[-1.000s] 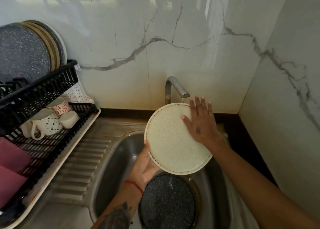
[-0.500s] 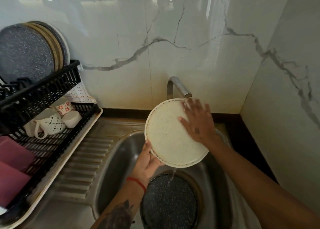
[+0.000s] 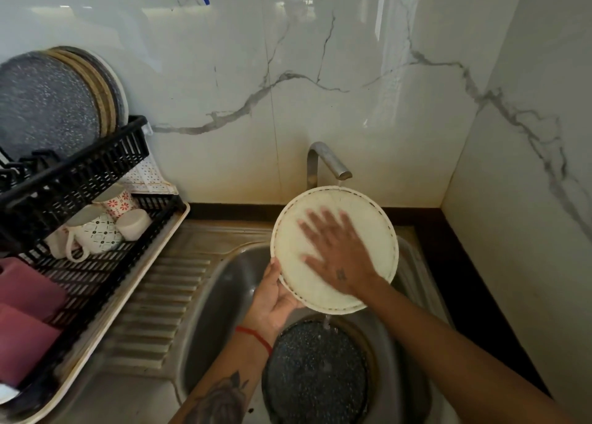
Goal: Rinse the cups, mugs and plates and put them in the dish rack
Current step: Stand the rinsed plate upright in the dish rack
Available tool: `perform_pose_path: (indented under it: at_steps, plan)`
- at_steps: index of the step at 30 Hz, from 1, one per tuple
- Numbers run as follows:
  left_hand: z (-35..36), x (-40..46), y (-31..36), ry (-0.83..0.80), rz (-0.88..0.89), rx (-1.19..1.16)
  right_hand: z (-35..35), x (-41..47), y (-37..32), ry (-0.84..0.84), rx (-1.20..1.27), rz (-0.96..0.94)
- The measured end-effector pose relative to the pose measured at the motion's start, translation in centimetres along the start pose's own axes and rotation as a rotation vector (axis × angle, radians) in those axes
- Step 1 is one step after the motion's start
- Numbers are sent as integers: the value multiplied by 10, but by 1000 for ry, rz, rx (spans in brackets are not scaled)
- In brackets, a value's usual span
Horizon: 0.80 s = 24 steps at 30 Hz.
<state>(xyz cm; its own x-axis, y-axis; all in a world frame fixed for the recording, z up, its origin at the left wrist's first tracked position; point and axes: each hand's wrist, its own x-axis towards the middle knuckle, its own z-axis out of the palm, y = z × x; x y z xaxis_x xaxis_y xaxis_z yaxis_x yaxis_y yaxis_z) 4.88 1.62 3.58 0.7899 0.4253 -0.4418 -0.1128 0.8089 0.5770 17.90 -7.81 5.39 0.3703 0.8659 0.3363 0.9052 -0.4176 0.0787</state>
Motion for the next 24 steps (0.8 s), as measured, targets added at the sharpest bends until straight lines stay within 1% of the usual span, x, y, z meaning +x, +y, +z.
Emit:
perform_pose_path:
  at_steps: [3, 4, 6, 7, 8, 9, 11, 12, 14, 15, 16, 17, 19, 20, 22, 24]
  plan:
    - [-7, 1, 5, 36, 14, -33, 0, -8, 35, 9, 78, 325]
    - [-9, 0, 5, 39, 14, -32, -1, -11, 39, 5, 91, 386]
    - [-10, 0, 4, 49, 11, -25, -1, -15, 30, 0, 106, 425]
    - [-9, 1, 3, 54, 7, -32, -1, -17, 18, -17, 119, 400]
    - [-7, 1, 1, 58, 4, -44, 0, -19, 3, -39, 129, 333]
    - [-4, 1, -1, 64, 2, -53, 4, -24, -14, -59, 111, 230]
    - [2, -1, -2, 98, 3, -51, 16, -37, -46, -70, -1, -6]
    - [3, -3, -3, 119, -1, -46, 19, -42, -56, -76, -36, -78]
    - [4, -7, -3, 139, -16, -35, 20, -48, -55, -89, -46, -127]
    - [4, -9, -2, 145, -16, -18, 18, -48, -48, -85, -36, -112]
    - [3, -11, 0, 156, -14, 4, 16, -49, -36, -83, -18, -59]
    - [2, -11, 2, 169, -10, 20, 15, -49, -22, -75, -2, 36]
    - [-3, -11, 7, 185, -3, 36, 13, -51, 10, -81, 71, 348]
    - [-6, -11, 9, 182, -1, 43, 11, -53, 21, -73, 204, 532]
    - [-9, -13, 8, 158, 1, 49, 5, -53, 29, 10, 677, 876]
    - [-9, -14, 2, 123, -5, 61, -4, -47, 22, 153, 1143, 1087]
